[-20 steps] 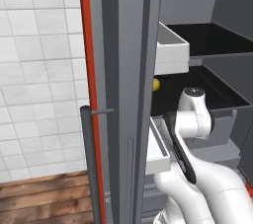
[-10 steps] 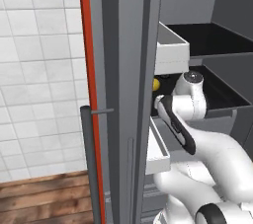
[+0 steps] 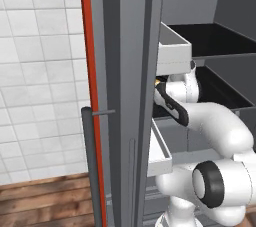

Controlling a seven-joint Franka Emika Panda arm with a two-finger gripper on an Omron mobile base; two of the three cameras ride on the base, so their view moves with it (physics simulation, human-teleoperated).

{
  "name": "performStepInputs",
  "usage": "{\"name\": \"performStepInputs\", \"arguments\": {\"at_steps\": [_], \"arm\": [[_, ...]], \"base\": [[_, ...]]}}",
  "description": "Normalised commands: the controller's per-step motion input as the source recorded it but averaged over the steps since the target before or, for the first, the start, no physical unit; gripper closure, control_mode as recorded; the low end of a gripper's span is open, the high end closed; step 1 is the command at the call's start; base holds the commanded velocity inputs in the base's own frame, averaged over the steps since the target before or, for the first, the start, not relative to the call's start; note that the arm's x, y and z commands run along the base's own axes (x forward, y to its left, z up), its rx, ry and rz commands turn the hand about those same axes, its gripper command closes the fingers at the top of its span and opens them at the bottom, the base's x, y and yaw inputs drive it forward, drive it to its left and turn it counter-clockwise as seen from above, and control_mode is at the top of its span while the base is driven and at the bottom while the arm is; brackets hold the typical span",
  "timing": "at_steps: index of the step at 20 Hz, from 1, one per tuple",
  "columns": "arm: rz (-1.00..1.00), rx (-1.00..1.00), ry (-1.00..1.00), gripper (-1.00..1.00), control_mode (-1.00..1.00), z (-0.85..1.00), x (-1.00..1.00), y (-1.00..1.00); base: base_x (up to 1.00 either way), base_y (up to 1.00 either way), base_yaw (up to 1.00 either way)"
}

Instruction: Pick the pear and apple from the fridge and place them on the plate next to the blender to make a fruit smoothie.

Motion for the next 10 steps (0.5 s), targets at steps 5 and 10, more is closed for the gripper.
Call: {"name": "performStepInputs", "arguments": {"at_steps": [5, 10], "arm": [[0.05, 0.00, -0.12, -1.00, -1.00, -0.19, 0.38, -0.02], [0.00, -0.11, 0.01, -1.00, -1.00, 0.15, 0.41, 0.00]], "base": [[0.00, 0.00, 0.00], [0.00, 0.00, 0.00]]}}
